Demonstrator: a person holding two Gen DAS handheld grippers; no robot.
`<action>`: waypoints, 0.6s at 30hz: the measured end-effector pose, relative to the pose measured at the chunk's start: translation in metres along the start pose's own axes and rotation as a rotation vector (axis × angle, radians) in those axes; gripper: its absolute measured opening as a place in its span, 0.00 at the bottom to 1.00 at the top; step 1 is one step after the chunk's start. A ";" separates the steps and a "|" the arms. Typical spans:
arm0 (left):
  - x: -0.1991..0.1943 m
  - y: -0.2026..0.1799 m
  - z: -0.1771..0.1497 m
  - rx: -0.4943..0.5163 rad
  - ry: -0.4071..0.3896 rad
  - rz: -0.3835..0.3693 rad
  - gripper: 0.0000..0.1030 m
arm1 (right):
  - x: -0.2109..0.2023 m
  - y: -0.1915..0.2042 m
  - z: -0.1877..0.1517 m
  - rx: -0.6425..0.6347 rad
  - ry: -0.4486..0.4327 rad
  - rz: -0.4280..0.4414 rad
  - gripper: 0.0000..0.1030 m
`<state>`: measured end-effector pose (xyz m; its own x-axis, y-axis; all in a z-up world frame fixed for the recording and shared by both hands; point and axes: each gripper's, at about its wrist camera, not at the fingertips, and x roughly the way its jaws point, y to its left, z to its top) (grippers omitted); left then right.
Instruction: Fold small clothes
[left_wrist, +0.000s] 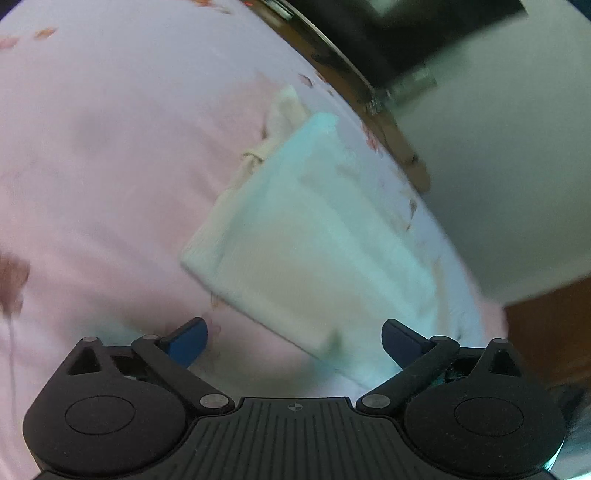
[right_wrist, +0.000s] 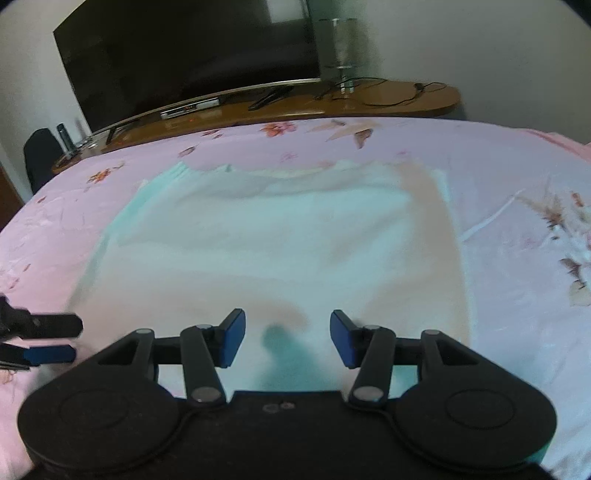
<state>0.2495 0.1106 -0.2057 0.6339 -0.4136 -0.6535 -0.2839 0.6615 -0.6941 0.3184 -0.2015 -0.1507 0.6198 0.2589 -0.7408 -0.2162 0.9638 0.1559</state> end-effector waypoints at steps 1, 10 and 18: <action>0.001 0.003 -0.002 -0.005 0.000 -0.011 0.97 | 0.001 0.004 0.000 -0.001 -0.001 0.011 0.49; 0.026 0.019 0.010 -0.083 -0.098 -0.112 0.97 | 0.016 0.032 0.020 -0.037 -0.043 0.024 0.25; 0.052 0.012 0.032 -0.098 -0.185 -0.153 0.97 | 0.051 0.044 0.058 -0.032 -0.073 0.035 0.10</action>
<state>0.3018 0.1169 -0.2387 0.7931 -0.3770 -0.4785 -0.2370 0.5327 -0.8125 0.3843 -0.1423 -0.1437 0.6645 0.2970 -0.6857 -0.2615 0.9520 0.1590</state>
